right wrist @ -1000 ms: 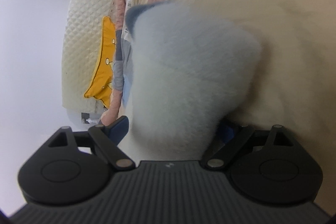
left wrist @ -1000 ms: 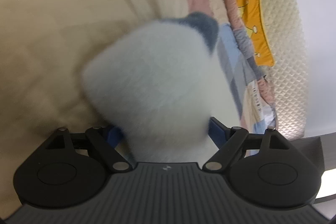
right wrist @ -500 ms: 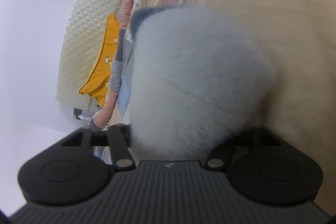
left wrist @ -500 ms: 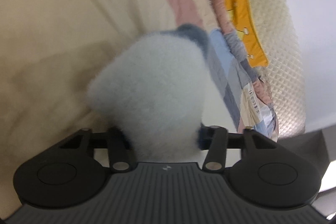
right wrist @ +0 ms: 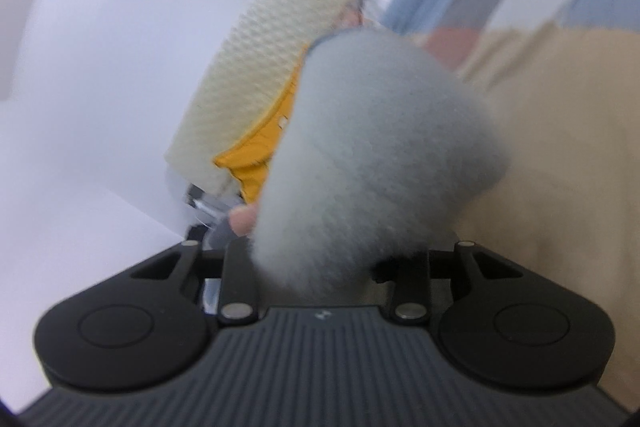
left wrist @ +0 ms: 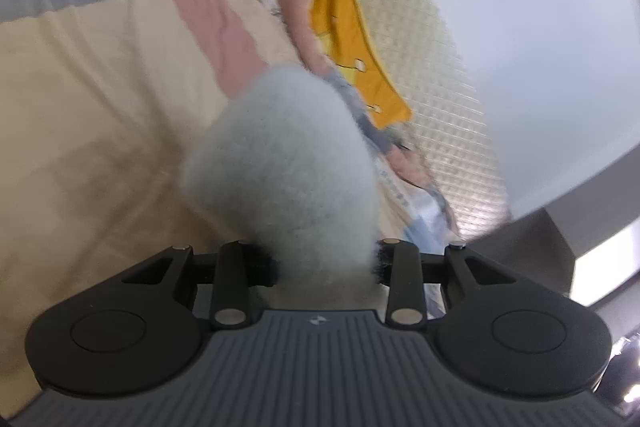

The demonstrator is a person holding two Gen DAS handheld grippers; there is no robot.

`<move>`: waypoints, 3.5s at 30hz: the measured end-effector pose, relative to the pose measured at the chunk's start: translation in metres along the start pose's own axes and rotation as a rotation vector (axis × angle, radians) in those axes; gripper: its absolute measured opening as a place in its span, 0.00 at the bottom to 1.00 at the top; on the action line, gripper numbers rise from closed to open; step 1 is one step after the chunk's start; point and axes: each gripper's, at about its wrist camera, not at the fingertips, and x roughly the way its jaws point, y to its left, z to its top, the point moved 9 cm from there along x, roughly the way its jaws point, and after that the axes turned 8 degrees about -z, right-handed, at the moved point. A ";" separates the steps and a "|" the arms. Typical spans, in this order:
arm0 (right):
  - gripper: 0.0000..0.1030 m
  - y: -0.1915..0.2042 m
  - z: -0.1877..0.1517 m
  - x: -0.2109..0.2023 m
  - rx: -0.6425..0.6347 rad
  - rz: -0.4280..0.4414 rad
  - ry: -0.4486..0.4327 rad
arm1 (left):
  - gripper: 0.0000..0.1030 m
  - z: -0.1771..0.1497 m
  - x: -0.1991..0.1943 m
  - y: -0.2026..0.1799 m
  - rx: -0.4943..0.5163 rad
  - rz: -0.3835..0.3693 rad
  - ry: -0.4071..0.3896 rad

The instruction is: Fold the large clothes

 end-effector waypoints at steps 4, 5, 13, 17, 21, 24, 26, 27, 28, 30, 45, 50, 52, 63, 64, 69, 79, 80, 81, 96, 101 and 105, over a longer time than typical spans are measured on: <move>0.39 0.016 0.028 -0.018 -0.048 0.044 -0.049 | 0.38 0.000 0.009 -0.034 0.044 -0.043 0.026; 0.39 0.020 0.039 -0.022 -0.058 0.058 -0.059 | 0.38 0.000 0.012 -0.044 0.057 -0.054 0.030; 0.39 0.043 0.129 -0.036 -0.089 0.155 -0.146 | 0.38 0.004 0.070 -0.148 0.149 -0.153 0.060; 0.40 0.054 0.193 -0.024 -0.095 0.172 -0.184 | 0.38 0.007 0.131 -0.202 0.159 -0.205 0.069; 0.39 0.049 0.247 -0.002 -0.118 0.155 -0.209 | 0.38 0.007 0.210 -0.247 0.193 -0.219 0.068; 0.39 0.028 0.281 0.024 -0.067 0.104 -0.192 | 0.38 -0.008 0.274 -0.263 0.203 -0.239 0.081; 0.39 0.010 0.300 0.042 -0.055 0.073 -0.196 | 0.38 -0.023 0.314 -0.260 0.213 -0.213 0.117; 0.39 0.002 0.305 0.048 -0.066 0.056 -0.202 | 0.38 -0.032 0.333 -0.257 0.202 -0.196 0.135; 0.39 -0.008 0.309 0.057 -0.080 0.036 -0.206 | 0.38 -0.040 0.345 -0.252 0.191 -0.186 0.146; 0.39 -0.031 0.314 0.077 -0.099 -0.006 -0.188 | 0.38 -0.056 0.374 -0.240 0.210 -0.170 0.150; 0.40 -0.188 0.265 0.140 0.036 -0.110 -0.055 | 0.39 -0.141 0.435 -0.116 0.268 -0.058 0.275; 0.42 -0.208 0.237 0.131 0.100 -0.078 -0.084 | 0.48 -0.158 0.415 -0.082 0.270 0.007 0.299; 0.44 -0.219 0.229 0.132 0.131 -0.073 -0.091 | 0.52 -0.164 0.414 -0.074 0.289 0.022 0.295; 0.47 -0.230 0.216 0.128 0.217 -0.081 -0.093 | 0.62 -0.160 0.396 -0.072 0.210 0.061 0.289; 0.48 -0.231 0.216 0.125 0.213 -0.098 -0.087 | 0.62 -0.159 0.392 -0.072 0.192 0.076 0.285; 0.52 -0.225 0.213 0.095 0.220 -0.215 -0.072 | 0.64 -0.155 0.350 -0.090 0.210 0.121 0.291; 0.52 -0.132 0.228 -0.011 0.093 -0.243 -0.142 | 0.64 -0.150 0.243 -0.224 0.558 0.105 0.374; 0.52 -0.114 0.230 -0.022 0.058 -0.229 -0.154 | 0.64 -0.149 0.230 -0.239 0.593 0.103 0.371; 0.52 -0.095 0.232 -0.035 0.025 -0.218 -0.165 | 0.64 -0.149 0.219 -0.251 0.624 0.102 0.367; 0.52 0.101 0.188 -0.202 -0.478 -0.128 -0.283 | 0.64 -0.130 0.020 -0.376 0.999 0.026 0.205; 0.52 0.118 0.153 -0.226 -0.549 -0.121 -0.288 | 0.64 -0.143 -0.035 -0.388 1.099 -0.015 0.146; 0.52 0.116 0.126 -0.236 -0.587 -0.142 -0.282 | 0.64 -0.161 -0.069 -0.386 1.138 -0.056 0.130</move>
